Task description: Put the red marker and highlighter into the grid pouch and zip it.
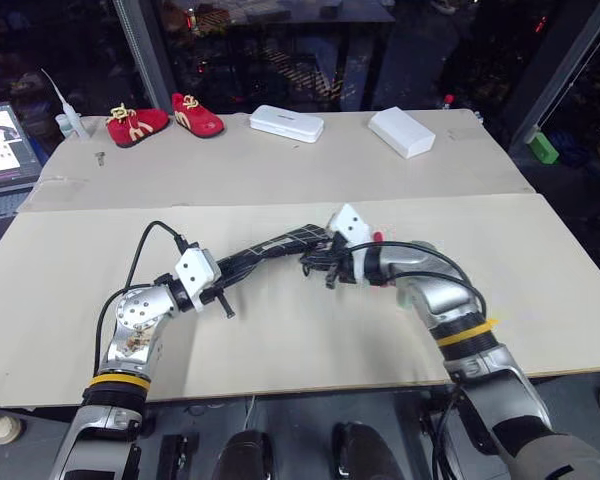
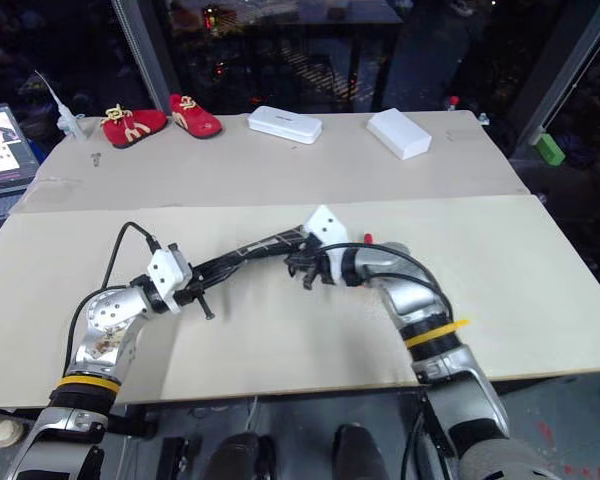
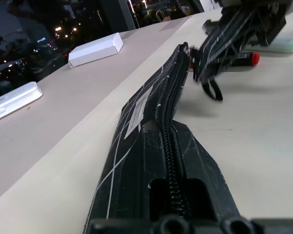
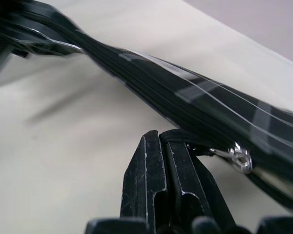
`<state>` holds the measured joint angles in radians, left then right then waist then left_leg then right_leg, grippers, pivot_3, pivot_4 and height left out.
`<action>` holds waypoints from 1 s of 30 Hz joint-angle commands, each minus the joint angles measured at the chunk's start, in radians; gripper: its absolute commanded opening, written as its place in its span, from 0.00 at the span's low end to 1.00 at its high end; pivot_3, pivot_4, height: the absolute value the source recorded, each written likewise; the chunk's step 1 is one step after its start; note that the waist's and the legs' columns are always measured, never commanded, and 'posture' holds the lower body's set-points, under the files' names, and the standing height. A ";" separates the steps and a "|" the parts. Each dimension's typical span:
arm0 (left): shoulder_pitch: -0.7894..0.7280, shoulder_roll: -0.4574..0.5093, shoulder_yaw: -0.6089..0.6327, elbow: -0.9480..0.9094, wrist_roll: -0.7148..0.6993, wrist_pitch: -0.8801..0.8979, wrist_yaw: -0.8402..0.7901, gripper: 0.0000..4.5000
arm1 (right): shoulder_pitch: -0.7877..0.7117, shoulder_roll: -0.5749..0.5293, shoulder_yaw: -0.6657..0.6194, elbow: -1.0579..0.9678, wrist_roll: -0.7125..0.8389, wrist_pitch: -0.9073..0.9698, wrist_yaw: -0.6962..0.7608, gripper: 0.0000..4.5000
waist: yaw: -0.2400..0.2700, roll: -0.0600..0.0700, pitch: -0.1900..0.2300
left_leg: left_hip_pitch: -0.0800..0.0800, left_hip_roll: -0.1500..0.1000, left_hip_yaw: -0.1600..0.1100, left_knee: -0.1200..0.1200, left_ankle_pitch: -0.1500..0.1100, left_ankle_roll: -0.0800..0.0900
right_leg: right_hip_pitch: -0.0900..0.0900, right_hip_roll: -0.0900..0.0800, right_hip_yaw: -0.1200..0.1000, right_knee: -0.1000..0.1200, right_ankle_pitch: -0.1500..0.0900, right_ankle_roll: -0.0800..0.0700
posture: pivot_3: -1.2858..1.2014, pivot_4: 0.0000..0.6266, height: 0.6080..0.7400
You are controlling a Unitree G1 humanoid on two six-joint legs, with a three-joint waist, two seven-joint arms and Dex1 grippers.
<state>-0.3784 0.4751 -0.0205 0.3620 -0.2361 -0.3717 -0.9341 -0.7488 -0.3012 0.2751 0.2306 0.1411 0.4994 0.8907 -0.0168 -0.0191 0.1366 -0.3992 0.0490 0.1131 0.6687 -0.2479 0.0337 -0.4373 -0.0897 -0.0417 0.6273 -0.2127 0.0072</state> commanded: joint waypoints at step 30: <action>-0.019 -0.032 0.018 -0.007 -0.005 -0.017 -0.034 0.00 | -0.013 -0.044 -0.022 -0.179 0.135 0.104 0.212 0.86 | 0.009 0.000 0.000 | -0.004 0.000 -0.001 0.001 0.000 0.001 | 0.000 -0.002 -0.002 0.001 0.000 0.000 | 0.52 0.24 1.00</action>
<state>-0.4017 0.4432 -0.0022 0.3973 -0.2358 -0.3715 -0.9643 -0.7826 -0.3071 0.3071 0.1782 0.2066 0.5400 1.0643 -0.0078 -0.0192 0.1365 -0.4032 0.0489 0.1120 0.6693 -0.2486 0.0348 -0.4372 -0.0915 -0.0437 0.6280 -0.2123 0.0075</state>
